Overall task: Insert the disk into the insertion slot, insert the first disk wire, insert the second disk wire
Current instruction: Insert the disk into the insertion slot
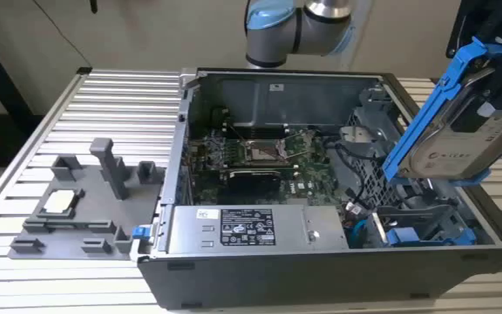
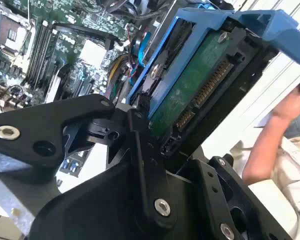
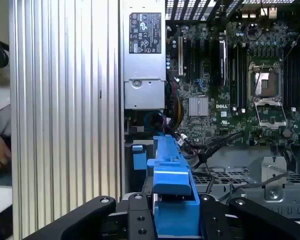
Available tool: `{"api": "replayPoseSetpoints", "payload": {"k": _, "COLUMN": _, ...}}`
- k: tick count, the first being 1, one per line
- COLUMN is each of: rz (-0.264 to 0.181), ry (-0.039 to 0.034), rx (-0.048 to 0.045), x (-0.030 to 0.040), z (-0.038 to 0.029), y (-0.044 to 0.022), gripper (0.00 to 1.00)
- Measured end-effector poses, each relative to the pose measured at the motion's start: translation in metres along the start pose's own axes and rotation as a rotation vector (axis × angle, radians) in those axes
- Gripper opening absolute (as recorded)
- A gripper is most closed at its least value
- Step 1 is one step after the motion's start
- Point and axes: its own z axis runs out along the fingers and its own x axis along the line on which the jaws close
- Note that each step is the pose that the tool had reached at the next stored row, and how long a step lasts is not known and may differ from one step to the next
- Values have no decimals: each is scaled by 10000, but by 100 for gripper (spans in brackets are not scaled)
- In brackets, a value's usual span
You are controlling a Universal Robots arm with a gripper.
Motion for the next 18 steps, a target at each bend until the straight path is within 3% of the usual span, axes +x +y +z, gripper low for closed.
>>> {"api": "replayPoseSetpoints", "payload": {"k": 12, "rz": -1, "ry": -26, "rx": 2, "x": 0, "z": 4, "y": 0, "gripper": 33}}
{"api": "replayPoseSetpoints", "payload": {"k": 18, "rz": -31, "ry": -26, "rx": 67, "x": 1, "z": 68, "y": -6, "gripper": 33}}
